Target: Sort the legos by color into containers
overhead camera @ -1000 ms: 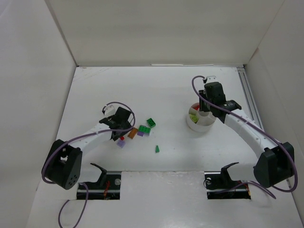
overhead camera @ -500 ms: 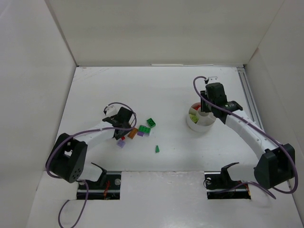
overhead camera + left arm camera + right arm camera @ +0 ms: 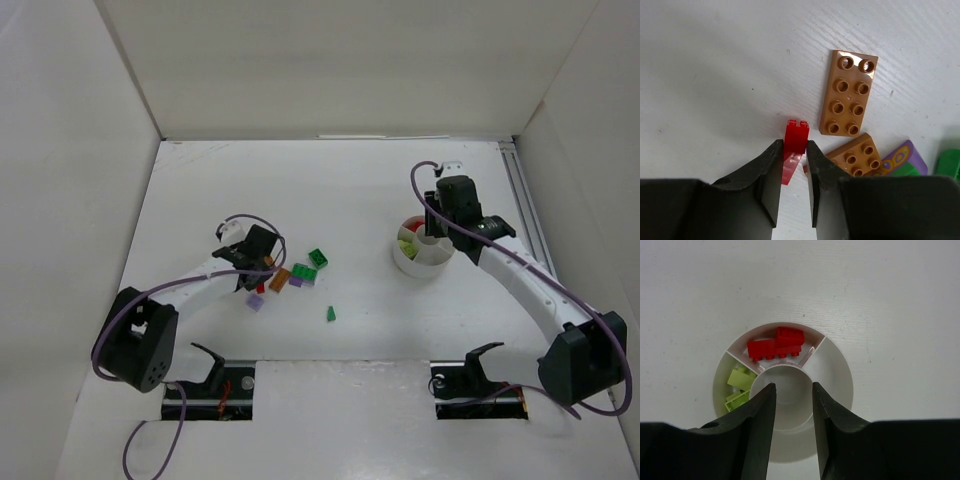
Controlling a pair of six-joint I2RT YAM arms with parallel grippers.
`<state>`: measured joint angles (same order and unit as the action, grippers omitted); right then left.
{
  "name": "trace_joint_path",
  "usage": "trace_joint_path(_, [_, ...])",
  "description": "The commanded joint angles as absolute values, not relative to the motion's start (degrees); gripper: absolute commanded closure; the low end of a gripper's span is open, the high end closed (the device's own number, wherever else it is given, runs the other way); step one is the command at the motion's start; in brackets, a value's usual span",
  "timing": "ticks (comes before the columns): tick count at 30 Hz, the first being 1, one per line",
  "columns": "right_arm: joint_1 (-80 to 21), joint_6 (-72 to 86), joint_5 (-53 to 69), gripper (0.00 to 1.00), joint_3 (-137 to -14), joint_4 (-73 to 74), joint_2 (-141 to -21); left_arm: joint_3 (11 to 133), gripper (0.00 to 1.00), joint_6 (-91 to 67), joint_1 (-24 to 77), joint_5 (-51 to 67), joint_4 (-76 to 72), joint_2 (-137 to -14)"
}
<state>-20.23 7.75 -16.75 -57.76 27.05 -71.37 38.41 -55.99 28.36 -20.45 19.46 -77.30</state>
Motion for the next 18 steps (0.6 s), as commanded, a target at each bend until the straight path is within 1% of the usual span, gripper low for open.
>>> trace_joint_path(1, [-19.8, 7.9, -17.3, 0.59, -57.2, 27.2, -69.5, 41.1, 0.80, -54.4, 28.0, -21.7, 21.0, -73.2])
trace_joint_path(7, [-19.8, 8.4, -16.8, 0.59, -57.2, 27.7, -67.9, 43.7, 0.82, -51.2, 28.0, -21.7, 21.5, -70.4])
trace_joint_path(10, [-18.6, 8.4, -16.8, 0.59, -57.2, 28.3, -66.6, 46.6, 0.84, -47.8, 30.9, -21.2, 20.2, -69.8])
trace_joint_path(14, [-14.8, 9.1, -17.6, 0.59, -56.7, 30.4, -63.6, 52.2, 0.84, -42.2, 35.2, -18.3, 15.8, -72.0])
trace_joint_path(18, [-7.4, 9.6, -19.2, 0.59, -56.1, 32.7, -59.2, 59.7, 0.85, -36.3, 41.0, -17.0, 11.0, -77.8])
